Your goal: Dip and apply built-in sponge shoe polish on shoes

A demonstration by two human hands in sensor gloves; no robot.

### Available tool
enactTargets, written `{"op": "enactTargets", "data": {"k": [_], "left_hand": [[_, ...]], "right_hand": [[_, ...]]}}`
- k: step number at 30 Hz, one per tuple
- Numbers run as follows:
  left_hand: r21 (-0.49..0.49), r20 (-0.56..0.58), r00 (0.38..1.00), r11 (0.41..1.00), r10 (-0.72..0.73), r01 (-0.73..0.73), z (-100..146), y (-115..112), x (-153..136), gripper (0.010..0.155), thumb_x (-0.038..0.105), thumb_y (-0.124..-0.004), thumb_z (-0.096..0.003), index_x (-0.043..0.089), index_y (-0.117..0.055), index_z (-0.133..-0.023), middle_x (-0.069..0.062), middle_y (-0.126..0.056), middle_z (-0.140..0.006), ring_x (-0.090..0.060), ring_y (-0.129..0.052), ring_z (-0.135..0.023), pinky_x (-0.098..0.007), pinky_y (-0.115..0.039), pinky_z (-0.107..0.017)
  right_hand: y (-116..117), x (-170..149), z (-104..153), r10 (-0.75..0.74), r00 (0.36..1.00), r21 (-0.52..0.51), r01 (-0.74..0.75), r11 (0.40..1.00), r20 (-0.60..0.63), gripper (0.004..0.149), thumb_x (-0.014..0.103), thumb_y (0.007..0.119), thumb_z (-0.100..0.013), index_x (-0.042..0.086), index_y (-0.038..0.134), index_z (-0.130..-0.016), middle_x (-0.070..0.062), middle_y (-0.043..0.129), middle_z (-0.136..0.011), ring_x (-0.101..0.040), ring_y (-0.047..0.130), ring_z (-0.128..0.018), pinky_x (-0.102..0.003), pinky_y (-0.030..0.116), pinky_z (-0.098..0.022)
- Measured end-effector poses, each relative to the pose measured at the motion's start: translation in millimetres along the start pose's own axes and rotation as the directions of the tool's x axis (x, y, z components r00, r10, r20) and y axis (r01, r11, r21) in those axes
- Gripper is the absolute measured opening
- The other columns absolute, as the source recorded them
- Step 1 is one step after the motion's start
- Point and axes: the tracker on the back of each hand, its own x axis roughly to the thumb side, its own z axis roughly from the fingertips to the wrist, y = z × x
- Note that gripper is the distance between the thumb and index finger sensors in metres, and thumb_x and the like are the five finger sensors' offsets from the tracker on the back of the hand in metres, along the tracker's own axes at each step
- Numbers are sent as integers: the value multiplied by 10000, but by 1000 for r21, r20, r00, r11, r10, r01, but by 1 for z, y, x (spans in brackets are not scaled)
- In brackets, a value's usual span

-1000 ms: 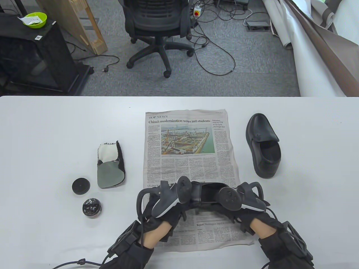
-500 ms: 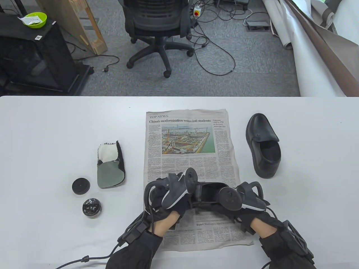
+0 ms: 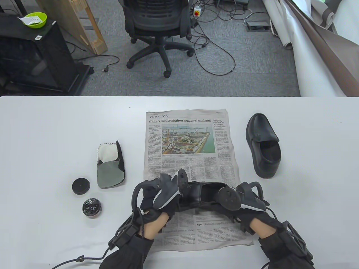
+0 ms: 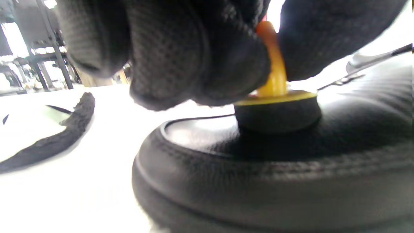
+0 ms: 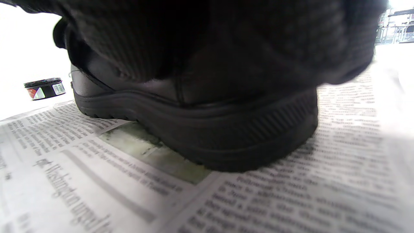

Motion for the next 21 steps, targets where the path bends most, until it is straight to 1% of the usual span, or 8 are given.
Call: {"op": "enactTargets", "data": {"k": [2, 5, 9, 11, 14, 17, 19, 21], "left_hand": [[-37, 21, 1000, 999, -1, 2, 2, 1, 1, 478, 540, -892, -430, 170, -914, -732, -14, -1066, -468, -172, -1041, -376, -449, -859, -497], [-55, 57, 997, 997, 49, -46, 8, 3, 4, 477, 535, -886, -437, 164, -919, -736, -19, -1069, -469, -176, -1042, -376, -451, -858, -496], [-6, 119, 979, 986, 167, -168, 15, 7, 16, 475, 531, -881, -440, 162, -923, -737, -17, -1072, -466, -174, -1044, -373, -448, -861, -492], [35, 132, 976, 983, 173, -179, 16, 9, 23, 475, 534, -873, -443, 166, -920, -739, -11, -1070, -467, -167, -1044, -373, -444, -863, -492], [88, 114, 984, 986, 133, -144, 12, 8, 29, 475, 539, -870, -440, 171, -918, -736, -5, -1068, -462, -162, -1043, -370, -440, -864, -492], [80, 84, 989, 988, 122, -129, 4, 4, 26, 476, 542, -877, -434, 171, -920, -729, -4, -1065, -455, -159, -1040, -367, -440, -864, -492], [70, 45, 995, 993, 90, -93, -1, 1, 20, 477, 543, -883, -431, 172, -918, -729, -5, -1063, -454, -159, -1039, -367, -440, -862, -494], [27, 26, 997, 997, 75, -76, -6, -3, 14, 478, 548, -880, -432, 176, -915, -731, -4, -1062, -460, -157, -1038, -375, -440, -859, -499]], "right_hand": [[0, 0, 0, 1, 1000, 0, -1, 1000, -3, 419, 544, 838, -350, 260, 961, -633, 14, 923, -519, -75, 982, -128, -391, 895, -438], [0, 0, 0, 0, 1000, 1, 0, 1000, -5, 418, 543, 838, -351, 261, 960, -633, 13, 922, -520, -78, 982, -130, -393, 893, -440], [0, 0, 0, -6, 1000, 3, 6, 1000, -3, 417, 543, 839, -348, 263, 962, -632, 14, 922, -520, -78, 982, -130, -391, 892, -442], [0, 0, 0, -8, 1000, 3, 8, 1000, 0, 416, 543, 839, -349, 265, 962, -632, 15, 921, -521, -78, 982, -131, -391, 892, -442], [0, -1, 0, -11, 1000, 4, 11, 1000, 2, 415, 542, 840, -348, 266, 962, -633, 15, 921, -520, -79, 981, -132, -392, 890, -444], [0, -1, 0, -9, 1000, 3, 9, 1000, 4, 415, 543, 839, -349, 266, 962, -632, 15, 922, -519, -77, 981, -129, -391, 892, -441], [0, -1, -1, -8, 1000, 2, 8, 1000, 3, 418, 543, 840, -349, 262, 964, -632, 14, 923, -518, -78, 982, -126, -392, 893, -439], [0, -1, -1, -7, 1000, 2, 7, 1000, 4, 417, 542, 840, -350, 261, 963, -632, 14, 923, -517, -78, 981, -126, -391, 894, -438]]}}
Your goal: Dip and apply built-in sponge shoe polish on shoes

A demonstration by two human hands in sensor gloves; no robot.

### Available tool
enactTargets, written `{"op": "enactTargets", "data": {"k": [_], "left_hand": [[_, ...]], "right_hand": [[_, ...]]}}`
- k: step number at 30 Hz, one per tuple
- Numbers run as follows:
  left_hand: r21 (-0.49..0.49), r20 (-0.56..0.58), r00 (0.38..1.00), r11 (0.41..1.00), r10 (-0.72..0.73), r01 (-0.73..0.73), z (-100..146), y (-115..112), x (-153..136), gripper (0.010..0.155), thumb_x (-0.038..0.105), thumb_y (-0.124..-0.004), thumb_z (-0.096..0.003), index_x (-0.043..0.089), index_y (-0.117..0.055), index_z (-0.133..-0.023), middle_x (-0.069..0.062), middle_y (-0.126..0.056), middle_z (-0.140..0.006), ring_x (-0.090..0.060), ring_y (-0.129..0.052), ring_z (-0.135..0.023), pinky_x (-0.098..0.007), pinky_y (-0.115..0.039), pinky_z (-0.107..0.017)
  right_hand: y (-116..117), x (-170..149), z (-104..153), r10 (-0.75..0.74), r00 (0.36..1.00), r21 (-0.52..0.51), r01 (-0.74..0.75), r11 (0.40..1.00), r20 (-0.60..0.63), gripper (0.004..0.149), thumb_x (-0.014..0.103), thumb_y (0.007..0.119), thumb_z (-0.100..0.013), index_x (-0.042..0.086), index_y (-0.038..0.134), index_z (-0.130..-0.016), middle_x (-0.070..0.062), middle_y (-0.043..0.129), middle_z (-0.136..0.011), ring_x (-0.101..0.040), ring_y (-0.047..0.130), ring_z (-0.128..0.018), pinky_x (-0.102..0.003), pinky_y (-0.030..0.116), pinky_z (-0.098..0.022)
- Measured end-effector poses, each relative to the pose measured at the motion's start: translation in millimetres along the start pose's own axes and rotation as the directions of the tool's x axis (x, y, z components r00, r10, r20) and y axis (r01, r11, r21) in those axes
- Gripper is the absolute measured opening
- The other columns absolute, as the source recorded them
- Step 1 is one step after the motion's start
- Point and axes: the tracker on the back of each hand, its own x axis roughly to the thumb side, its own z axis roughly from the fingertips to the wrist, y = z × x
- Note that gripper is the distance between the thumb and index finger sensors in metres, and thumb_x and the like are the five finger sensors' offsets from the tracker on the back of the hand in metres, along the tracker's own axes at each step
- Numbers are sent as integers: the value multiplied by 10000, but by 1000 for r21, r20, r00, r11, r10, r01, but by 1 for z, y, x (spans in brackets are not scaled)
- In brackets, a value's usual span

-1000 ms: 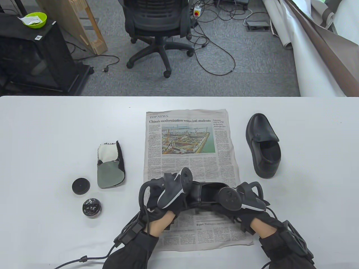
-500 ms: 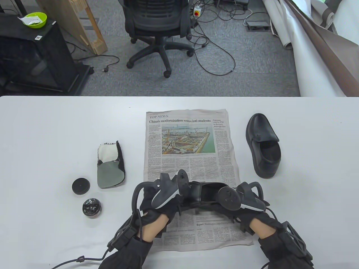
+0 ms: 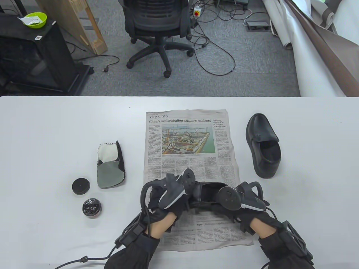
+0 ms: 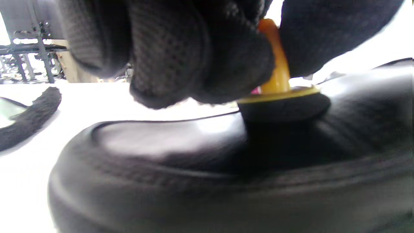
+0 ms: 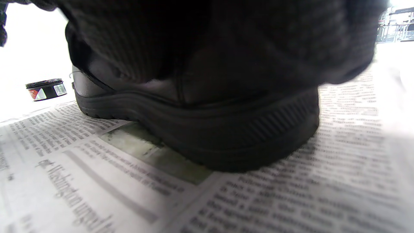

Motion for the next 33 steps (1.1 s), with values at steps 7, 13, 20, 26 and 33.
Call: {"op": "enactTargets", "data": {"k": [7, 13, 20, 26, 33], "left_hand": [[-65, -64, 995, 995, -76, 71, -7, 1, -22, 476, 544, -885, -435, 179, -912, -739, -9, -1060, -474, -163, -1035, -387, -444, -853, -507], [-19, -31, 999, 1000, -19, 18, 3, 21, -33, 470, 540, -887, -434, 193, -908, -751, -8, -1062, -495, -165, -1037, -405, -444, -851, -517], [139, -141, 990, 990, 19, 1, 18, 61, -91, 463, 536, -880, -445, 204, -900, -767, -10, -1061, -521, -170, -1037, -432, -450, -843, -530], [179, -265, 964, 984, 24, 24, 24, 66, -151, 463, 535, -885, -445, 211, -900, -775, -11, -1062, -537, -174, -1039, -448, -453, -841, -537], [115, -391, 919, 993, 50, -5, 11, 45, -216, 476, 531, -940, -415, 220, -899, -773, -9, -1062, -550, -173, -1040, -462, -455, -839, -544]], "right_hand": [[0, 0, 0, 2, 1000, 1, -2, 1000, -2, 419, 544, 840, -349, 261, 963, -632, 14, 924, -516, -76, 981, -124, -391, 895, -437], [0, 0, 1, 0, 1000, -1, 0, 1000, -9, 419, 544, 841, -348, 262, 965, -631, 15, 926, -514, -75, 983, -123, -390, 895, -437], [0, 0, 1, 6, 1000, -3, -6, 1000, -11, 419, 546, 838, -349, 265, 963, -633, 15, 925, -515, -76, 982, -125, -393, 894, -437], [0, 0, 1, 5, 1000, -4, -5, 1000, -5, 420, 546, 836, -348, 265, 961, -634, 14, 925, -514, -74, 982, -122, -393, 895, -435], [0, 0, 1, 6, 1000, -6, -6, 1000, -3, 420, 545, 836, -349, 264, 962, -634, 13, 924, -516, -74, 982, -123, -392, 895, -434]]}}
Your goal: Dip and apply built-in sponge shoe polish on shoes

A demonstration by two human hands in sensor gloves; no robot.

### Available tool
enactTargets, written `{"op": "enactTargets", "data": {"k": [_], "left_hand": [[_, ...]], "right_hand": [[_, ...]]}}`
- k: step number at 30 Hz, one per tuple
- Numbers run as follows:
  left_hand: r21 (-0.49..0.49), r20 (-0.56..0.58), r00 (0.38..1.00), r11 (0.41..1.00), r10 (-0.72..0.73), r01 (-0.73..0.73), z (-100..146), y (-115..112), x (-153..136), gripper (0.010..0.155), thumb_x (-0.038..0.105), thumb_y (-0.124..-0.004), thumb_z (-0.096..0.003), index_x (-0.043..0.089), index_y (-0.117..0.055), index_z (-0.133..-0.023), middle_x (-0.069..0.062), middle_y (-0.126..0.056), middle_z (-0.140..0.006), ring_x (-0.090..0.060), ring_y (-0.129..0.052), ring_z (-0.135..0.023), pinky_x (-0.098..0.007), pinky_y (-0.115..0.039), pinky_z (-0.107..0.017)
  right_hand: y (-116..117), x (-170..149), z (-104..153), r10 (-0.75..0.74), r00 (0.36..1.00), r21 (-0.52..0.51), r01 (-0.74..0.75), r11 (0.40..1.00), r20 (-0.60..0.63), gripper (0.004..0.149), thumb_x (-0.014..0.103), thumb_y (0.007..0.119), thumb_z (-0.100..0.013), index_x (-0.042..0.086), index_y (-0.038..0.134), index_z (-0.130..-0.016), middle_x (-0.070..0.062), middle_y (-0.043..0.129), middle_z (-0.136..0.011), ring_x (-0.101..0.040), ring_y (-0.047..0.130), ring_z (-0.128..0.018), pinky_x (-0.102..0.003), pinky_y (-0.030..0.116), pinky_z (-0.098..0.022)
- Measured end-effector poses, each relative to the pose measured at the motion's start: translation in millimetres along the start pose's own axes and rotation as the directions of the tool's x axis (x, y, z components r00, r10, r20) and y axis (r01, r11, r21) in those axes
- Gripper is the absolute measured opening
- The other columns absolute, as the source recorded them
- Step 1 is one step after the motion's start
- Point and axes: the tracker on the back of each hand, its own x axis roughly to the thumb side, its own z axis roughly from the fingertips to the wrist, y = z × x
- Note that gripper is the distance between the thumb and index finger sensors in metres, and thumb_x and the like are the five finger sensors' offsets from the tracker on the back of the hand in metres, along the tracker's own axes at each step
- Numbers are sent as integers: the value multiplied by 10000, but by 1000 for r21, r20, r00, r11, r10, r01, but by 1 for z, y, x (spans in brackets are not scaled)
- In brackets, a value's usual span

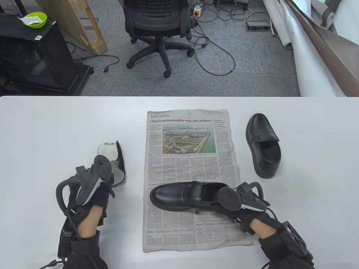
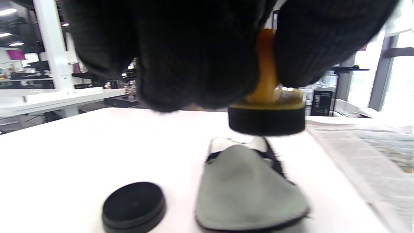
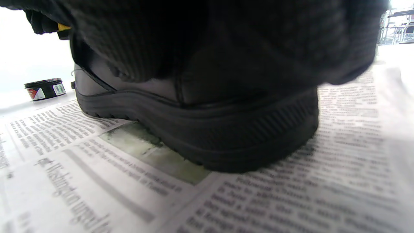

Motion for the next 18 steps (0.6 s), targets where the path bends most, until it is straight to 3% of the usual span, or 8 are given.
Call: {"op": "enactTargets", "data": {"k": [3, 9, 18], "left_hand": [[24, -59, 998, 1000, 11, -10, -10, -7, -16, 478, 525, -950, -408, 220, -901, -772, -10, -1066, -554, -172, -1045, -461, -454, -844, -539], [-51, -140, 989, 998, -49, 43, -39, -24, -38, 486, 508, -961, -401, 236, -882, -796, -1, -1061, -595, -165, -1043, -500, -454, -838, -560], [-129, -215, 976, 991, -45, 17, -57, -52, -61, 492, 515, -977, -389, 237, -886, -785, 8, -1061, -584, -163, -1044, -493, -453, -840, -558]], "right_hand": [[0, 0, 0, -1, 1000, -3, 1, 1000, -1, 422, 545, 836, -347, 263, 960, -635, 13, 924, -515, -74, 981, -123, -393, 895, -435], [0, 0, 1, 2, 1000, -7, -2, 1000, 1, 426, 547, 833, -345, 262, 955, -637, 12, 921, -518, -71, 979, -125, -392, 895, -432], [0, 0, 2, 4, 1000, -3, -4, 1000, 4, 429, 547, 829, -345, 262, 951, -642, 8, 919, -523, -71, 980, -129, -394, 894, -433]]}}
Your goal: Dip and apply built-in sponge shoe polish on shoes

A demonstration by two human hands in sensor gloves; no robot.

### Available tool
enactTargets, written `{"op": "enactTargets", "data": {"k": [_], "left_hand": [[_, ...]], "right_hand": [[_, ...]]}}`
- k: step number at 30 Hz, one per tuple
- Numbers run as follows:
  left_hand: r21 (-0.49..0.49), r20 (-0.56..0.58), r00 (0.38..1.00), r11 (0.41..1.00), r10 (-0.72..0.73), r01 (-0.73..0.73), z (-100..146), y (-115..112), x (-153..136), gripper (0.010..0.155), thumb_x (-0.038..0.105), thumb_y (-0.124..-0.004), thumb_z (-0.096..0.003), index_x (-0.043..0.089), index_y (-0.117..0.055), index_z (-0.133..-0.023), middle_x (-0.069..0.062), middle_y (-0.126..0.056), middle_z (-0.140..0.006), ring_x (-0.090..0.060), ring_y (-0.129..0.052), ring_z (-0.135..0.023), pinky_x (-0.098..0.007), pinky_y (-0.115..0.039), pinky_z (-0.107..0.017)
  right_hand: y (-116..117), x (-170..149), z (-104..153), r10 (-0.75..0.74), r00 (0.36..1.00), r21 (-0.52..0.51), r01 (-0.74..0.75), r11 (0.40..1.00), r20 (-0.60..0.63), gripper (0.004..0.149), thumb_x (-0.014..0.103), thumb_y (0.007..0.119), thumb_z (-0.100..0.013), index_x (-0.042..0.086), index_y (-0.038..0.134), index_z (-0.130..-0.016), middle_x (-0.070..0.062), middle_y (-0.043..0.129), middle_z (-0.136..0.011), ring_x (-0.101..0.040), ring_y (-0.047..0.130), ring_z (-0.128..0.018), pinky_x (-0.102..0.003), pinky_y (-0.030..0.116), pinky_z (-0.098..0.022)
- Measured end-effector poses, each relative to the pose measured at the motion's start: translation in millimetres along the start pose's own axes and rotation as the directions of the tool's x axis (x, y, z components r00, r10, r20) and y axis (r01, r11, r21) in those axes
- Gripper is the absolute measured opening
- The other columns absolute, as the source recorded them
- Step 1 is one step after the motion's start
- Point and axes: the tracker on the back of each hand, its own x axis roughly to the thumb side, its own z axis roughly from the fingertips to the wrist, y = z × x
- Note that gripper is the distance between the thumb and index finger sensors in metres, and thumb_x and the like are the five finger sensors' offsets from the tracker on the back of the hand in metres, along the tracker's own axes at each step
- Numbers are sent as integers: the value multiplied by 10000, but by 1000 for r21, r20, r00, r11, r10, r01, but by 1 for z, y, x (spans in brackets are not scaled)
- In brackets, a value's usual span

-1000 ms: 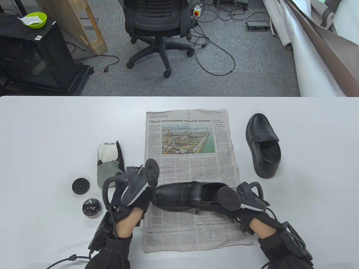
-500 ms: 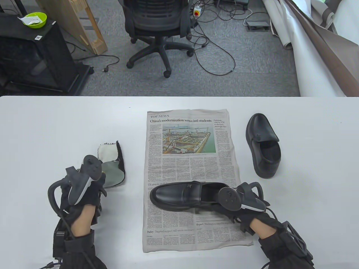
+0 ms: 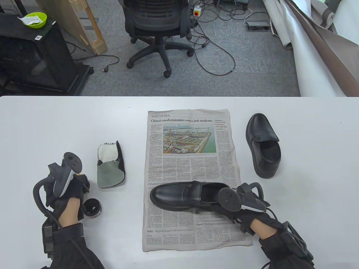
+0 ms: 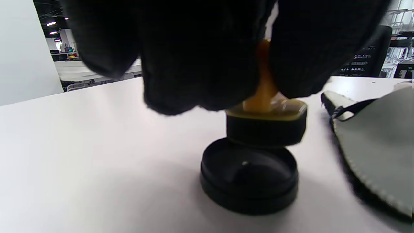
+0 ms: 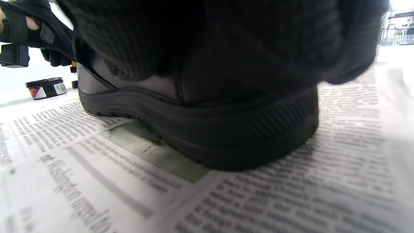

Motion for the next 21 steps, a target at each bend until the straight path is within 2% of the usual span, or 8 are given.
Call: {"op": "enactTargets", "data": {"k": [21], "left_hand": [[-35, -51, 998, 998, -46, 45, -5, -14, 2, 496, 513, -973, -388, 232, -897, -789, 12, -1080, -596, -163, -1064, -484, -449, -855, -542]], "right_hand": [[0, -1, 0, -4, 1000, 3, 4, 1000, 13, 431, 546, 830, -346, 260, 951, -645, 6, 918, -524, -71, 979, -130, -396, 893, -433]]}}
